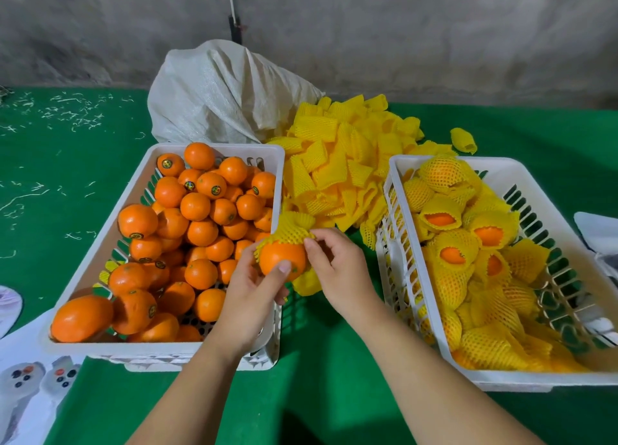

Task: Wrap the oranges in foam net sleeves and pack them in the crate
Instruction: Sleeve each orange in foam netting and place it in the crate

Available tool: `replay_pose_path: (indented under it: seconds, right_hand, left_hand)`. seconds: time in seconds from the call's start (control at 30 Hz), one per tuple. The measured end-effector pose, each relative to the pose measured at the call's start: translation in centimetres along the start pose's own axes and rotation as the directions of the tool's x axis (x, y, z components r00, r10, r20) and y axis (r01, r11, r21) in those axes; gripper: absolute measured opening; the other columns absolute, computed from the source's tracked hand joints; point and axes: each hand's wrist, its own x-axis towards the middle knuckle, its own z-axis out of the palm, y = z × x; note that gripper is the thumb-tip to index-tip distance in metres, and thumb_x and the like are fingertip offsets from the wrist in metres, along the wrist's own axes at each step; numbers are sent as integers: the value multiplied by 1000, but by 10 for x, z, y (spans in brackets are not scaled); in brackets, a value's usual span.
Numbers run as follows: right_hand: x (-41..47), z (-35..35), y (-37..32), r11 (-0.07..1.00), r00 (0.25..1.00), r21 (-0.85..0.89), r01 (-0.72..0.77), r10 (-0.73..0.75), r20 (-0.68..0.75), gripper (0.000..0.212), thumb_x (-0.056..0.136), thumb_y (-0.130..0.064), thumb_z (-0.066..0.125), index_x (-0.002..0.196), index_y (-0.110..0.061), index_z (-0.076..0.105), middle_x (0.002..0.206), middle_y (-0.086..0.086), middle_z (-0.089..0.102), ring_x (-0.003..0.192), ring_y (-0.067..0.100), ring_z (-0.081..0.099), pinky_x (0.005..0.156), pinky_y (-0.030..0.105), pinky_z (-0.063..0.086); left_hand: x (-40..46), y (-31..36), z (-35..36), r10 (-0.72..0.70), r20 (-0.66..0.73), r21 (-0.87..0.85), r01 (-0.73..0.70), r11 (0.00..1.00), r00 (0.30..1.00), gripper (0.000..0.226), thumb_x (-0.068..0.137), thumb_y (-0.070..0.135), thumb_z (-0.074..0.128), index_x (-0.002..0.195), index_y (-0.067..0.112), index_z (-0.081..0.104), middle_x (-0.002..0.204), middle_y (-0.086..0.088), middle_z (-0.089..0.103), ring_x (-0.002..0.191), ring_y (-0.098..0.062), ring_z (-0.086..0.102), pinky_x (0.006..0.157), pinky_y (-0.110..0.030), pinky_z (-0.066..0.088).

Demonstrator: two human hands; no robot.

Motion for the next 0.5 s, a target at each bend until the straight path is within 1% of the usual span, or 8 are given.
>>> replay_pose_path:
  seconds: [0.1, 0.17, 0.2, 0.27, 0.33, 0.4, 0.43, 0.5]
  right_hand:
    - [0, -3, -4, 983, 997, -167, 76, -78, -9, 27, 98, -16, 65, 124, -14, 68, 107, -8, 66, 87, 2, 56, 76, 12, 44]
    - [-4, -1, -11, 972, 994, -207, 111, -103, 48, 29, 95, -14, 65, 124, -14, 67, 111, -4, 66, 89, 5, 56, 74, 15, 47]
    - [-7, 1, -15, 968, 991, -213, 129, -116, 71, 29, 94, -15, 64, 123, -14, 66, 111, -3, 66, 89, 4, 55, 73, 13, 45]
    - [-16, 6, -23, 966, 989, -214, 146, -135, 62, 31, 93, -20, 59, 122, -14, 66, 111, -3, 66, 89, 1, 51, 71, 7, 41]
    - [-23, 12, -27, 966, 990, -213, 144, -143, 16, 33, 93, -19, 57, 124, -13, 67, 112, -2, 67, 89, 3, 53, 71, 15, 46]
    - [-29, 19, -27, 979, 995, -179, 102, -99, 30, 32, 94, -17, 59, 126, -14, 66, 111, -1, 69, 89, 9, 58, 73, 26, 52]
    - [-33, 24, -26, 988, 997, -141, 67, -59, 58, 32, 95, -17, 60, 127, -17, 64, 108, -3, 69, 86, 10, 60, 73, 30, 55]
    - [-38, 32, -25, 1000, 993, -13, -8, 10, 119, 36, 94, -24, 65, 128, -29, 53, 94, -13, 63, 79, 10, 61, 68, 35, 56]
  left_hand:
    - [2, -4, 7, 28, -84, -45, -32, 999, 996, 66, 79, 57, 88, 134, 38, 57, 111, -5, 70, 77, -17, 66, 60, -29, 54]
    - [4, -5, 9, 59, -171, -37, -67, 997, 983, 67, 80, 54, 89, 136, 36, 55, 113, -8, 69, 81, -20, 67, 59, -32, 54]
    - [4, -5, 10, 76, -205, -43, -87, 995, 976, 67, 81, 54, 88, 135, 35, 54, 115, -8, 69, 86, -23, 70, 61, -35, 57]
    - [2, -3, 12, 107, -253, -55, -125, 991, 961, 68, 80, 54, 88, 134, 30, 54, 120, -7, 70, 101, -27, 73, 74, -41, 62]
    - [0, 0, 13, 118, -304, -50, -139, 989, 946, 67, 79, 52, 89, 130, 27, 53, 117, 0, 73, 105, -20, 74, 81, -33, 63]
    - [-2, 5, 13, 96, -337, -36, -114, 993, 937, 59, 82, 53, 85, 124, 30, 50, 108, 3, 73, 96, -6, 74, 74, -21, 60]
    - [-3, 8, 12, 82, -336, -14, -92, 996, 938, 55, 85, 57, 80, 123, 33, 48, 109, 2, 70, 93, -1, 73, 74, -19, 59]
    - [-4, 12, 9, 37, -259, 1, -38, 999, 965, 51, 90, 59, 68, 127, 34, 43, 119, -1, 64, 100, -1, 71, 83, -26, 60]
